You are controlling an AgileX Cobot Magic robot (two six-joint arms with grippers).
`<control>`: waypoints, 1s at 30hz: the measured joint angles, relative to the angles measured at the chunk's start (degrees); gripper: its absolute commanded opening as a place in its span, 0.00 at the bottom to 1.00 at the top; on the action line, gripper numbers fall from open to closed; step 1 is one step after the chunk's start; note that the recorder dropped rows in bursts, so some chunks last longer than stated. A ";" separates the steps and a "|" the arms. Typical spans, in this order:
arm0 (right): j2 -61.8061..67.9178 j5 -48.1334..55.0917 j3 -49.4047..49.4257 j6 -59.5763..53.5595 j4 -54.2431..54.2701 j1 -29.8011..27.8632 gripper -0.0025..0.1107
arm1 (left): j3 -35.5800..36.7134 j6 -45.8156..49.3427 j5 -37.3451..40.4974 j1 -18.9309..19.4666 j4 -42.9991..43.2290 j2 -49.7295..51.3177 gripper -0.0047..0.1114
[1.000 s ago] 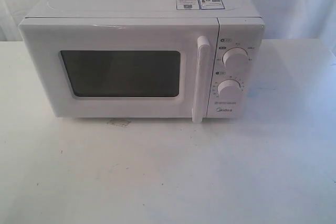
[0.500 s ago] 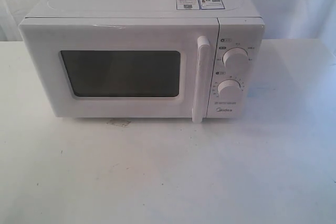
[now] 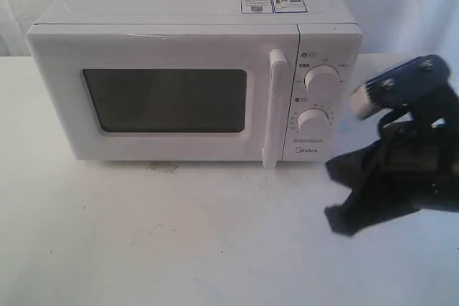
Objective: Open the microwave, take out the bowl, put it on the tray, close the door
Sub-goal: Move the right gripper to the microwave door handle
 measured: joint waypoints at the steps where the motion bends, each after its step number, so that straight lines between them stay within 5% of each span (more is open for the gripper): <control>1: 0.99 6.74 -1.46 -14.09 7.49 1.34 0.02 | 0.00 0.00 0.00 0.00 0.00 0.00 0.04; 4: 2.22 15.60 -3.01 -33.48 19.15 2.18 0.02 | 0.00 0.00 0.00 0.00 0.00 0.00 0.04; 12: 2.97 4.99 -6.24 -38.83 21.41 1.52 0.02 | 0.00 0.00 0.00 0.00 0.00 0.00 0.04; 23: 9.35 1.50 -11.05 -39.52 21.06 -15.79 0.02 | 0.00 0.00 0.00 0.00 0.00 0.00 0.04; 30: 15.01 18.12 -15.65 -43.54 28.92 -22.67 0.02 | 0.00 0.00 0.00 0.00 0.00 0.00 0.04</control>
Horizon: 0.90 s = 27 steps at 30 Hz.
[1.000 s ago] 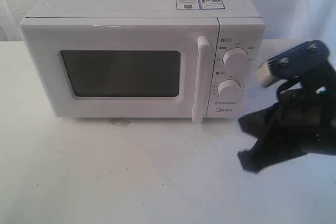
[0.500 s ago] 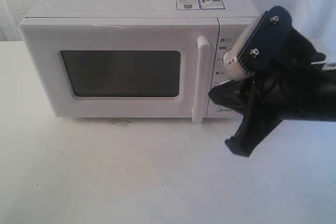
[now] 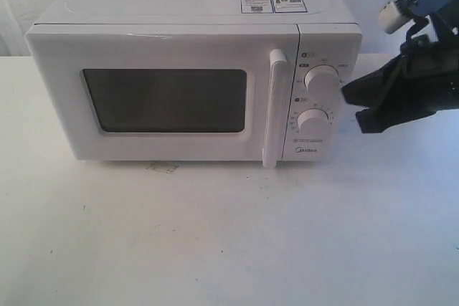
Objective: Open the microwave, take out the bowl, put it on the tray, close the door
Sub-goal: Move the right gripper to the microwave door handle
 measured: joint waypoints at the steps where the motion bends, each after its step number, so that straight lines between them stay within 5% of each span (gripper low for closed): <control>1: 1.05 4.06 -0.10 -1.02 1.48 -0.03 0.02 | 0.00 0.00 0.00 0.00 0.00 0.00 0.04; 6: 5.35 24.82 -0.10 -5.07 6.25 1.48 0.02 | 0.00 0.00 0.00 0.00 0.00 0.00 0.04; 12: 6.71 28.67 -0.10 -3.11 10.03 3.21 0.02 | 0.00 0.00 0.00 0.00 0.00 0.00 0.04; 23: 6.93 7.55 -0.10 -13.57 10.12 3.68 0.02 | 0.00 0.00 0.00 0.00 0.00 0.00 0.04; 27: 6.93 4.23 -0.10 -14.04 10.12 3.68 0.14 | 0.00 0.00 0.00 0.00 0.00 0.00 0.04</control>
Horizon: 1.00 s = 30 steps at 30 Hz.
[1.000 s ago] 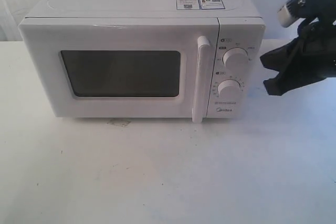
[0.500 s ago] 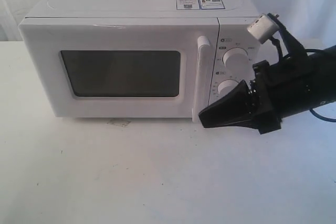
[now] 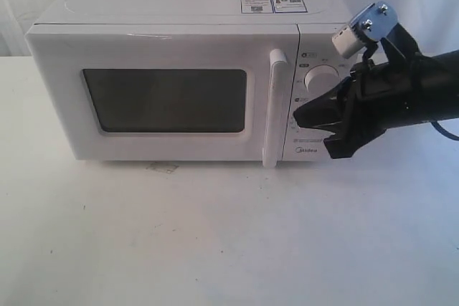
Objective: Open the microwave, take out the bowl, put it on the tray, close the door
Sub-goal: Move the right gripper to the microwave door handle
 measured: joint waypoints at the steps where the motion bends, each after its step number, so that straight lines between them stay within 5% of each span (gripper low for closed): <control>1: 0.00 0.00 0.00 0.00 0.39 0.00 0.20 | 0.00 0.00 0.00 0.00 0.00 0.00 0.04; 5: 0.00 -0.10 0.00 -1.56 2.89 0.10 0.50 | 0.00 0.00 0.00 0.00 0.00 0.00 0.04; 7: 0.00 -0.10 0.00 -2.94 4.48 0.10 0.57 | 0.00 0.00 0.00 0.00 0.00 0.00 0.04; 20: 0.00 -1.07 0.00 -5.62 11.35 0.10 0.51 | 0.00 0.00 0.00 0.00 0.00 0.00 0.04; 30: 3.76 2.37 0.00 -20.10 17.12 0.10 0.51 | 0.00 0.00 0.00 0.00 0.00 0.00 0.04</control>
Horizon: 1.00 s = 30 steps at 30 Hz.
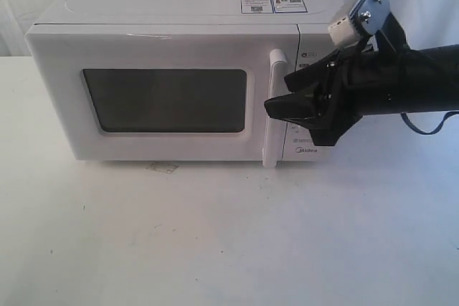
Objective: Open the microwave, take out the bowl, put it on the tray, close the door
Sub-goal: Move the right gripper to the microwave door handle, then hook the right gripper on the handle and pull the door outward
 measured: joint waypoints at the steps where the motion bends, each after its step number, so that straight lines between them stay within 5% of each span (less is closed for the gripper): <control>1: 0.60 0.09 0.00 -1.36 1.06 0.00 0.51 | 0.00 0.00 0.00 0.00 0.00 0.00 0.04; 21: 0.06 -7.63 0.00 -5.31 -0.03 0.00 0.51 | 0.00 0.00 0.00 0.00 0.00 0.00 0.04; 30: 4.61 -4.42 0.00 -10.00 7.55 0.00 0.51 | 0.00 0.00 0.00 0.00 0.00 0.00 0.04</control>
